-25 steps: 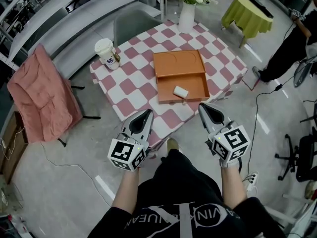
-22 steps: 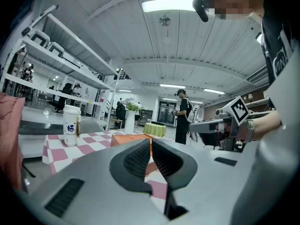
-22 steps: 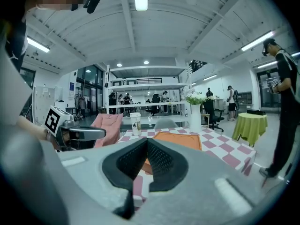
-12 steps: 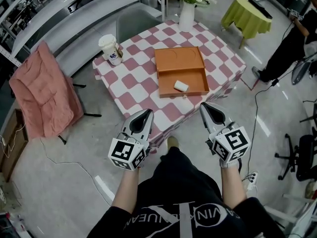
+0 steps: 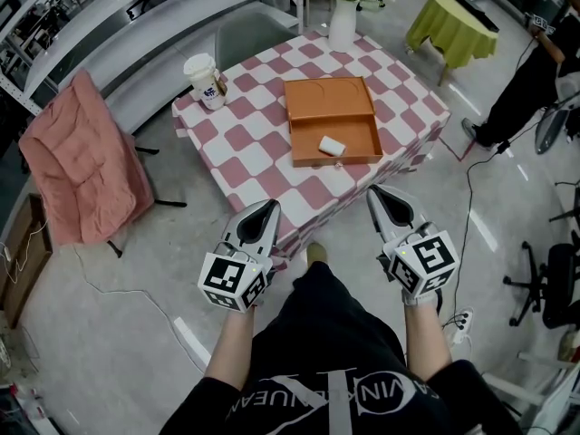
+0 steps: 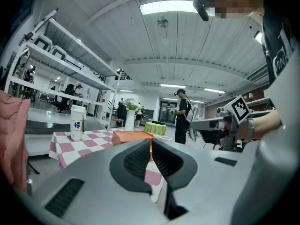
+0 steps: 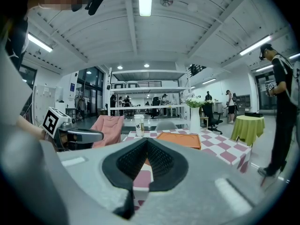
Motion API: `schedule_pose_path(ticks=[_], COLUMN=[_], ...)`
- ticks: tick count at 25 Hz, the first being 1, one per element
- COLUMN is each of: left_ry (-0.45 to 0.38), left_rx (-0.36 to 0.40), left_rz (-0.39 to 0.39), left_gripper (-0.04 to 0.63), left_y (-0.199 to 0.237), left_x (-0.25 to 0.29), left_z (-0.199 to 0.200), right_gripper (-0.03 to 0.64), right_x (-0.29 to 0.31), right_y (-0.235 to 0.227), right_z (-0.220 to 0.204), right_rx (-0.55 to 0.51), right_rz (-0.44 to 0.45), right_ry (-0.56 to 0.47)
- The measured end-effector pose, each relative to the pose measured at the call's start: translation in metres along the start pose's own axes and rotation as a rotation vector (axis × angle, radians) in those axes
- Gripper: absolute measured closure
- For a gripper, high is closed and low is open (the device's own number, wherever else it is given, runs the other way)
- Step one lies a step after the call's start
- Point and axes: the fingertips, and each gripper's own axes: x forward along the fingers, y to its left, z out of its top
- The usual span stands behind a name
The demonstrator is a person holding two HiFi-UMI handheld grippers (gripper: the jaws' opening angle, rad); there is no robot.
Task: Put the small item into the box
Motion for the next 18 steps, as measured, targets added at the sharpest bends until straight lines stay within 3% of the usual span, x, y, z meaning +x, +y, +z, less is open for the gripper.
schedule_pose_path(ticks=[18], left_ry=[0.0], left_rx=[-0.003], left_rz=[0.0], left_gripper=[0.577], left_y=[-0.017], left_x=[-0.008], left_z=[-0.008], right_gripper=[0.611], right_x=[-0.021], right_y=[0.007], right_z=[-0.009], right_rx=[0.007], right_rz=[0.008], right_ry=[-0.007])
